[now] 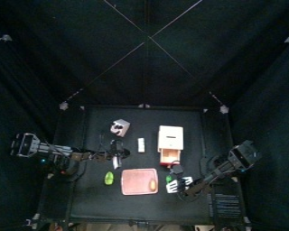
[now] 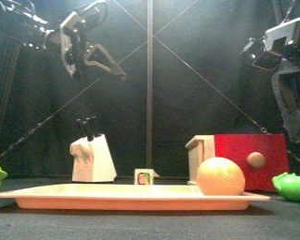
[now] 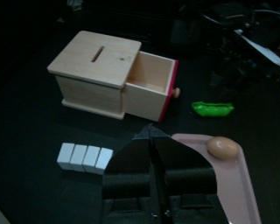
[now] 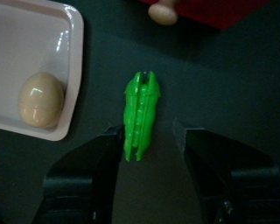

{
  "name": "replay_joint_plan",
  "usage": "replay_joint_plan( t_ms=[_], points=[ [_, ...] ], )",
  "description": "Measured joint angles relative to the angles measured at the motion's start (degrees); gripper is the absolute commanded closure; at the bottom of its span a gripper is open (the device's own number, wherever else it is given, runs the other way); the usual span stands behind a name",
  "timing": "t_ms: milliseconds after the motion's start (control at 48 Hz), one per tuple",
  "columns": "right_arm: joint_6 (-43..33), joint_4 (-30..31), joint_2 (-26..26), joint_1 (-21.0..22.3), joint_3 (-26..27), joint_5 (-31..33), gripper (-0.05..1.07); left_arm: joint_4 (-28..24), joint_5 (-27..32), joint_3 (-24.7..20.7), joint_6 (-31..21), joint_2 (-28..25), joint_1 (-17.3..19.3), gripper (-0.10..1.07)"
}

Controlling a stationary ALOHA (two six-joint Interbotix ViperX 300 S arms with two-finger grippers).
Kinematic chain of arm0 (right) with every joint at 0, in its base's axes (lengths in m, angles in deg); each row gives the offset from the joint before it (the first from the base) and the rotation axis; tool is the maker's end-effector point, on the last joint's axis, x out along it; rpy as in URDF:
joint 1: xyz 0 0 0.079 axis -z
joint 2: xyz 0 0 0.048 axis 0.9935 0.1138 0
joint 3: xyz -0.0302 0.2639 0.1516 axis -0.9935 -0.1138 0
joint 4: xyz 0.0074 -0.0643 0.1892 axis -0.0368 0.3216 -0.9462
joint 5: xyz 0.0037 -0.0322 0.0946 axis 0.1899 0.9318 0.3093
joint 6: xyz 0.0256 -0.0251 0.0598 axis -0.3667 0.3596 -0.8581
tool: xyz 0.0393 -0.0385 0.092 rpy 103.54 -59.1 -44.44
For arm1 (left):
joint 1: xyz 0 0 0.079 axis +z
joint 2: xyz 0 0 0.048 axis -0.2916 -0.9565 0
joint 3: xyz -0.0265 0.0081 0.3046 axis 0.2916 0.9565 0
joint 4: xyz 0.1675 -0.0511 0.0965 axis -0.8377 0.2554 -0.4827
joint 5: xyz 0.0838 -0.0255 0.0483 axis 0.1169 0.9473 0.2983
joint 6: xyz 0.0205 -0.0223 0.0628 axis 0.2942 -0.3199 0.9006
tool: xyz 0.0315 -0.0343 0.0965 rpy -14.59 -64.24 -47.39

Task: Grab pea

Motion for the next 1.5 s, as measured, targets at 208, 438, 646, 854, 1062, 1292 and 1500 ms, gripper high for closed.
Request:
replay_joint_plan(
  t_ms=[208,438,646,854,1062,1292,1500],
  points=[
    [0.0,0.09,2.72,0.26,0.09,-4.31,0.18,0.18,1.76,2.55,-0.09,4.13,-0.26,0.67],
    [-0.09,0.18,3.78,0.44,0.09,-4.75,0.18,0.53,2.29,2.99,0.0,5.45,-0.35,0.67],
    [0.0,0.26,4.22,1.49,0.09,-4.75,0.18,0.62,2.29,3.16,0.0,5.54,-0.35,0.67],
    [0.0,0.79,4.75,2.37,0.09,-5.01,0.18,0.53,2.29,3.34,-0.09,5.54,-0.35,0.67],
    [0.0,1.23,5.89,3.43,0.09,-5.8,0.18,0.62,2.37,3.69,0.0,5.54,-0.35,0.67],
    [0.0,1.23,7.21,5.1,0.09,-7.03,0.19,0.62,2.37,3.78,-0.09,5.54,-0.26,0.67],
    [0.0,1.14,7.82,5.36,0.09,-8.61,0.19,0.62,2.29,3.78,-0.09,5.54,-0.18,0.67]
  ],
)
